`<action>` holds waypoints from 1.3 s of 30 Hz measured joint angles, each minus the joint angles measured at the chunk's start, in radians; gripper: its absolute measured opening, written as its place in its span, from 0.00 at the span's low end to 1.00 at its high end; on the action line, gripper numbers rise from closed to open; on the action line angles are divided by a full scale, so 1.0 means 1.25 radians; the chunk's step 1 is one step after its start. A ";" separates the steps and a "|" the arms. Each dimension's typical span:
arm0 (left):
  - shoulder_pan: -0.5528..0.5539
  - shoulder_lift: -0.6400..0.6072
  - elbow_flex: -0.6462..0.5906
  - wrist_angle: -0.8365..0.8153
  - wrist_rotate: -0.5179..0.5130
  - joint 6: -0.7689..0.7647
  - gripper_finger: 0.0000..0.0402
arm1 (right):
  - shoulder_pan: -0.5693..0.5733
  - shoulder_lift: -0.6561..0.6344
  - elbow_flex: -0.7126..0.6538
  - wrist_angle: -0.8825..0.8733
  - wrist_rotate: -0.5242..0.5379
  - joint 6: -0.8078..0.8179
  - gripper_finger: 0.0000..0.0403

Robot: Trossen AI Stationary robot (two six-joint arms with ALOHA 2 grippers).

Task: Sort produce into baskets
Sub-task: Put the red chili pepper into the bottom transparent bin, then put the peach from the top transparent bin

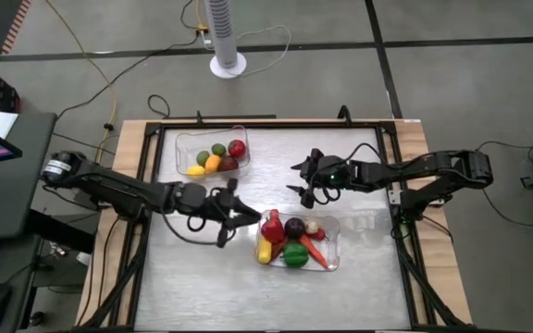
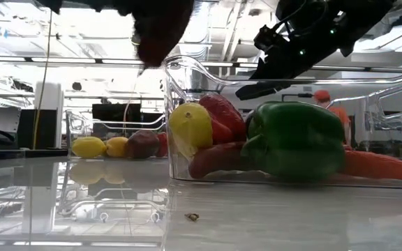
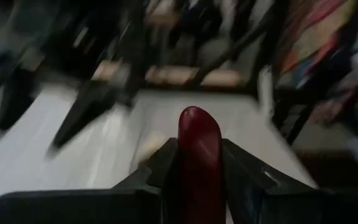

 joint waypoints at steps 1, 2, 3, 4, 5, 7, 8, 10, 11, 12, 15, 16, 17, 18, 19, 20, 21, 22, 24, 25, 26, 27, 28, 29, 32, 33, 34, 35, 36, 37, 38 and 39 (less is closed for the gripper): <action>0.000 0.019 0.000 0.059 0.016 0.012 0.22 | 0.000 0.000 0.000 0.001 0.000 -0.003 0.82; -0.001 0.039 0.000 0.112 0.026 0.020 0.23 | 0.000 0.000 0.000 0.002 0.000 -0.009 0.82; -0.001 0.062 0.000 0.160 0.032 0.025 0.23 | 0.000 0.000 0.000 0.005 0.000 -0.010 0.82; -0.001 0.087 0.002 0.205 0.035 0.032 0.24 | 0.000 0.000 0.000 0.009 -0.001 -0.011 0.82; -0.001 0.113 0.007 0.234 0.034 0.036 0.24 | 0.000 0.000 0.000 0.011 -0.001 -0.011 0.82; -0.002 0.163 0.028 0.265 0.015 0.027 0.24 | 0.000 0.000 0.000 0.011 -0.002 -0.012 0.82; -0.003 0.188 0.043 0.274 0.002 0.010 0.24 | 0.000 0.000 0.000 0.010 -0.002 -0.012 0.82; -0.004 0.233 0.081 0.283 -0.016 -0.023 0.24 | 0.000 0.000 0.000 0.007 -0.002 -0.012 0.82; -0.005 0.252 0.100 0.277 -0.017 -0.034 0.25 | 0.000 0.000 0.000 0.005 -0.002 -0.012 0.82; -0.005 0.269 0.120 0.266 -0.012 -0.038 0.25 | 0.000 0.000 0.000 0.004 -0.002 -0.012 0.82; -0.005 0.292 0.166 0.200 0.024 -0.010 0.25 | 0.000 0.000 0.000 -0.003 -0.002 -0.012 0.82; -0.006 0.292 0.180 0.168 0.030 0.007 0.26 | 0.000 0.000 0.000 -0.006 -0.002 -0.012 0.82; -0.006 0.289 0.188 0.138 0.034 0.026 0.27 | 0.000 0.000 0.000 -0.011 -0.002 -0.012 0.82; -0.006 0.283 0.193 0.107 0.034 0.045 0.28 | 0.000 0.000 0.000 -0.013 -0.003 -0.012 0.82; -0.006 0.278 0.196 0.084 0.034 0.061 0.30 | 0.000 0.000 0.000 -0.015 -0.003 -0.011 0.82; -0.006 0.271 0.198 0.065 0.034 0.072 0.31 | 0.000 0.000 0.000 -0.017 -0.003 -0.011 0.82; -0.006 0.262 0.198 0.045 0.034 0.084 0.33 | 0.000 0.000 0.000 -0.018 -0.003 -0.011 0.82; -0.006 0.252 0.197 0.025 0.034 0.095 0.34 | 0.001 0.000 0.000 -0.019 -0.003 -0.008 0.82; -0.006 0.232 0.198 -0.002 0.033 0.124 0.38 | 0.001 0.000 0.000 -0.032 -0.003 0.014 0.82; -0.006 0.222 0.198 -0.023 0.035 0.140 0.40 | 0.001 0.000 0.000 -0.039 -0.003 0.030 0.82; -0.006 0.214 0.198 -0.035 0.040 0.157 0.41 | 0.000 0.000 0.000 -0.045 -0.003 0.042 0.82; -0.007 0.205 0.198 -0.047 0.050 0.176 0.43 | 0.000 0.000 0.002 -0.056 -0.003 0.055 0.82; -0.009 0.196 0.198 -0.065 0.057 0.200 0.44 | 0.000 0.000 0.011 -0.078 -0.003 0.069 0.82; -0.014 0.186 0.198 -0.085 0.058 0.226 0.44 | 0.000 0.000 0.027 -0.105 -0.004 0.086 0.82; -0.038 0.155 0.164 -0.067 0.060 0.314 0.45 | 0.008 0.024 0.106 -0.209 -0.006 0.123 0.82; -0.046 0.147 0.135 -0.036 0.061 0.338 0.44 | 0.007 0.040 0.139 -0.258 -0.006 0.139 0.82; -0.053 0.143 0.102 0.010 0.062 0.356 0.44 | 0.006 0.059 0.172 -0.315 -0.008 0.160 0.82; -0.059 0.139 0.065 0.060 0.062 0.368 0.44 | 0.006 0.085 0.210 -0.372 -0.012 0.182 0.82; -0.064 0.134 0.026 0.100 0.062 0.371 0.44 | 0.002 0.113 0.251 -0.430 -0.018 0.198 0.82; -0.066 0.132 -0.011 0.152 0.058 0.374 0.44 | -0.004 0.139 0.289 -0.482 -0.032 0.205 0.82; -0.067 0.131 -0.042 0.205 0.047 0.373 0.43 | -0.011 0.166 0.324 -0.532 -0.054 0.212 0.82; -0.067 0.130 -0.077 0.256 0.029 0.368 0.43 | -0.018 0.195 0.356 -0.570 -0.077 0.224 0.82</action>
